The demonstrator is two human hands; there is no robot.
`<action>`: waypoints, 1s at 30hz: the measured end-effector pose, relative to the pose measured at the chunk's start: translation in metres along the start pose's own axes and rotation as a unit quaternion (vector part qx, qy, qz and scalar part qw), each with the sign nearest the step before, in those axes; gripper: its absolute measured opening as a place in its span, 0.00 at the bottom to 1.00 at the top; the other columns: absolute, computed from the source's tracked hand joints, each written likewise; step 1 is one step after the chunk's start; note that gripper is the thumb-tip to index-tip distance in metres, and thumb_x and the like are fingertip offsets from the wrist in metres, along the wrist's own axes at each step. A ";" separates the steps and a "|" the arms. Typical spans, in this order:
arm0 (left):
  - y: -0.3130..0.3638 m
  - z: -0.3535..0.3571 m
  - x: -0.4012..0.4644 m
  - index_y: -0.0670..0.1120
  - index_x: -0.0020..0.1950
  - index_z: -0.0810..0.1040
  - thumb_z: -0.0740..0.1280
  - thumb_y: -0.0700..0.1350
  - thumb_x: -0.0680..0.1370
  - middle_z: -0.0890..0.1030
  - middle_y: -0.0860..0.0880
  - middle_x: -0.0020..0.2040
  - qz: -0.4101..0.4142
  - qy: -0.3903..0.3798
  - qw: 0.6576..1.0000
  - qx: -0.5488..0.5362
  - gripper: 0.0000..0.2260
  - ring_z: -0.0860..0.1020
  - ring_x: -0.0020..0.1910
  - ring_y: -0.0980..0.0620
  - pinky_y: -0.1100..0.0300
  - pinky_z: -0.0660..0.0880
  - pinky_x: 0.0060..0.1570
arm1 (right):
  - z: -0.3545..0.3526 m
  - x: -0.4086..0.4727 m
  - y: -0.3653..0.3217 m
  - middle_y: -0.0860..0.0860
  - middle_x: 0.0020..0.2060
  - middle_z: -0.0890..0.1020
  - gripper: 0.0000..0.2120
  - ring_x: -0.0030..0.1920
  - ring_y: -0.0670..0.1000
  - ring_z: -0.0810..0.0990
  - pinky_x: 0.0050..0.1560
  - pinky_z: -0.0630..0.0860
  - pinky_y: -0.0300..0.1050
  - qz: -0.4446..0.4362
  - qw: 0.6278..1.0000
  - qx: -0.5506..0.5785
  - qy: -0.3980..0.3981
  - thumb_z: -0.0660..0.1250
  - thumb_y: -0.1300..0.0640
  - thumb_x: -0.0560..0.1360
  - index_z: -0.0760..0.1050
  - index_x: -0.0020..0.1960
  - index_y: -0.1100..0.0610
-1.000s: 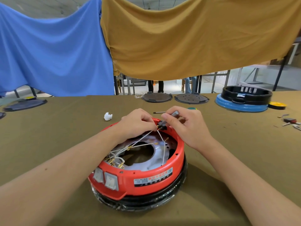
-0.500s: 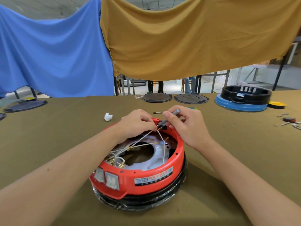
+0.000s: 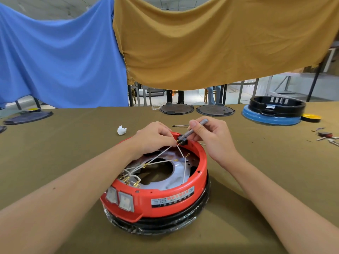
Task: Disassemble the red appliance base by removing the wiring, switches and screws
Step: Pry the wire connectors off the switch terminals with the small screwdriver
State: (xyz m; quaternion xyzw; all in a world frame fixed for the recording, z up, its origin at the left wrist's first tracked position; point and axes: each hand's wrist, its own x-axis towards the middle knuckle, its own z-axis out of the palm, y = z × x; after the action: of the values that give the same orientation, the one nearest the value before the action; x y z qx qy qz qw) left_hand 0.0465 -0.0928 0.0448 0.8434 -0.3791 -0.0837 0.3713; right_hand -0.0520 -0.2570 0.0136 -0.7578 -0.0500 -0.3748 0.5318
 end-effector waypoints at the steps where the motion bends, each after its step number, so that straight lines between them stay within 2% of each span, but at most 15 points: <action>1: 0.000 0.000 0.000 0.47 0.37 0.86 0.74 0.47 0.71 0.79 0.64 0.43 -0.001 0.001 1.000 -0.002 0.05 0.76 0.51 0.61 0.46 0.67 0.65 | -0.001 0.000 0.000 0.57 0.35 0.84 0.10 0.35 0.51 0.82 0.40 0.80 0.43 0.006 1.000 0.009 -0.001 0.67 0.59 0.80 0.81 0.42 0.61; 7: 0.001 0.000 -0.001 0.46 0.38 0.86 0.74 0.47 0.72 0.80 0.54 0.49 -0.005 0.001 1.000 -0.006 0.06 0.76 0.51 0.60 0.47 0.68 0.64 | -0.002 0.001 -0.003 0.57 0.36 0.84 0.10 0.36 0.51 0.83 0.41 0.80 0.43 0.026 1.000 0.015 -0.008 0.66 0.58 0.80 0.81 0.43 0.62; 10: 0.001 0.000 -0.002 0.47 0.37 0.86 0.74 0.47 0.72 0.80 0.57 0.48 -0.010 0.000 1.000 -0.011 0.05 0.76 0.53 0.58 0.47 0.68 0.65 | -0.001 0.000 -0.004 0.54 0.35 0.85 0.09 0.36 0.49 0.83 0.41 0.81 0.45 -0.015 0.999 -0.049 -0.015 0.68 0.57 0.79 0.81 0.43 0.60; 12: 0.000 0.000 -0.001 0.48 0.37 0.86 0.74 0.48 0.72 0.79 0.60 0.47 -0.009 0.000 1.000 -0.010 0.05 0.75 0.53 0.59 0.47 0.67 0.65 | 0.000 -0.002 -0.005 0.48 0.34 0.84 0.09 0.36 0.46 0.83 0.41 0.79 0.41 -0.057 0.993 -0.106 -0.020 0.68 0.55 0.79 0.83 0.44 0.58; 14: 0.001 -0.001 -0.001 0.47 0.38 0.86 0.74 0.47 0.72 0.80 0.58 0.46 -0.002 -0.001 1.000 -0.006 0.05 0.76 0.52 0.59 0.46 0.68 0.65 | 0.001 -0.004 -0.006 0.45 0.34 0.84 0.08 0.37 0.45 0.83 0.40 0.79 0.40 -0.081 0.989 -0.126 -0.021 0.68 0.54 0.79 0.83 0.44 0.56; 17: 0.002 -0.001 -0.001 0.46 0.38 0.86 0.73 0.46 0.72 0.80 0.57 0.46 0.003 -0.001 1.000 -0.002 0.05 0.76 0.52 0.59 0.45 0.68 0.64 | 0.000 -0.003 -0.005 0.47 0.35 0.84 0.08 0.37 0.47 0.83 0.41 0.80 0.43 -0.076 0.990 -0.117 -0.027 0.68 0.55 0.79 0.83 0.44 0.57; 19: 0.002 -0.001 -0.002 0.46 0.38 0.86 0.73 0.46 0.72 0.80 0.57 0.45 0.004 0.000 1.000 -0.004 0.05 0.76 0.51 0.59 0.46 0.68 0.64 | 0.000 -0.002 -0.004 0.51 0.35 0.84 0.08 0.36 0.48 0.83 0.41 0.80 0.43 -0.047 0.996 -0.075 -0.024 0.68 0.58 0.79 0.82 0.44 0.59; 21: 0.002 -0.001 -0.002 0.46 0.38 0.86 0.73 0.46 0.72 0.79 0.59 0.44 0.001 0.000 1.000 -0.005 0.05 0.76 0.51 0.60 0.46 0.68 0.65 | -0.001 -0.001 -0.003 0.57 0.35 0.84 0.09 0.36 0.49 0.82 0.40 0.80 0.41 -0.010 1.000 -0.013 -0.013 0.67 0.60 0.80 0.81 0.44 0.63; 24: 0.002 -0.001 -0.002 0.46 0.39 0.86 0.73 0.46 0.73 0.79 0.59 0.45 -0.001 -0.003 1.000 -0.003 0.05 0.75 0.52 0.60 0.46 0.66 0.66 | -0.003 0.001 -0.002 0.59 0.36 0.84 0.10 0.35 0.49 0.81 0.39 0.79 0.39 0.025 0.999 0.028 -0.010 0.65 0.61 0.80 0.80 0.44 0.66; 27: 0.004 -0.001 -0.003 0.46 0.39 0.86 0.73 0.47 0.73 0.79 0.59 0.45 -0.002 0.000 1.000 0.001 0.06 0.75 0.52 0.60 0.46 0.66 0.66 | -0.003 0.001 -0.004 0.59 0.36 0.84 0.11 0.35 0.49 0.81 0.39 0.79 0.39 0.022 1.000 0.018 -0.013 0.65 0.60 0.80 0.80 0.44 0.65; 30: 0.003 -0.001 -0.002 0.46 0.39 0.86 0.73 0.47 0.72 0.79 0.59 0.45 -0.003 0.004 1.000 0.004 0.06 0.75 0.53 0.59 0.46 0.66 0.66 | -0.002 0.000 -0.005 0.57 0.36 0.84 0.10 0.37 0.51 0.83 0.42 0.82 0.49 -0.025 0.998 -0.061 -0.014 0.67 0.57 0.80 0.81 0.44 0.62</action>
State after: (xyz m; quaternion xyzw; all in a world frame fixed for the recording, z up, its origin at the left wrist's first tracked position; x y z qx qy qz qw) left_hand 0.0431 -0.0923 0.0473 0.8466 -0.3750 -0.0799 0.3692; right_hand -0.0556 -0.2568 0.0174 -0.7926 -0.0537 -0.3795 0.4741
